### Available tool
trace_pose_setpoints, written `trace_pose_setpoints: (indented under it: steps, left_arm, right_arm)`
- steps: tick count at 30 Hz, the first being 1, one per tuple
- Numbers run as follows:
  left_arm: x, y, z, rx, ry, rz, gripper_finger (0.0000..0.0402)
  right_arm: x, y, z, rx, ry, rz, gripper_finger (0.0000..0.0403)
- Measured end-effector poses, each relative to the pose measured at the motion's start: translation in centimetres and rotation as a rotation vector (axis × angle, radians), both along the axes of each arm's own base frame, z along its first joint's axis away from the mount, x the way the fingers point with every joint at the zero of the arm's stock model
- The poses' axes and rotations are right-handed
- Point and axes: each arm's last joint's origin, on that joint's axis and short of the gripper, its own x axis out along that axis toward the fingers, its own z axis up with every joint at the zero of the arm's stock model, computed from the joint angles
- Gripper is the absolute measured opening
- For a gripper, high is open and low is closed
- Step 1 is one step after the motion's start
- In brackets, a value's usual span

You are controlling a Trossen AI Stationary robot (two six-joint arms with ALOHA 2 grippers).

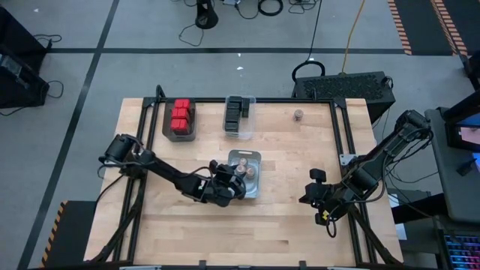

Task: Sort spices by type
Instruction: Put the brown seasoning bottle into the gray bin

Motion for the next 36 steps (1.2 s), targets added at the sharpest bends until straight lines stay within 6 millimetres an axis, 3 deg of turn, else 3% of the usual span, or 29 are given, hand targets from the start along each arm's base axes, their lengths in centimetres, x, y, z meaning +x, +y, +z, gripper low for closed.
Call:
trace_pose_setpoints:
  steps: [8,21,24,29,36]
  left_arm:
    - [0.4,0.1,-1.4,-0.017,0.015,0.008,0.0191]
    - [0.7,0.2,-1.4,0.019,0.039,-0.03,0.0191]
    - [0.8,0.0,-0.9,0.063,0.055,-0.067,0.0191]
    - [1.8,-1.0,2.2,0.208,0.09,-0.166,0.0191]
    - [3.5,-1.2,4.2,0.297,0.272,-0.487,0.0191]
  right_arm:
    - [0.1,0.1,0.1,0.007,-0.008,0.0,0.0]
    - [0.1,0.1,0.1,0.008,-0.012,0.002,0.0]
    - [0.1,0.1,0.1,0.008,-0.012,0.002,0.0]
    - [0.1,0.1,0.1,0.006,-0.012,0.006,0.0]
    - [0.1,0.1,0.1,0.007,-0.012,0.005,0.0]
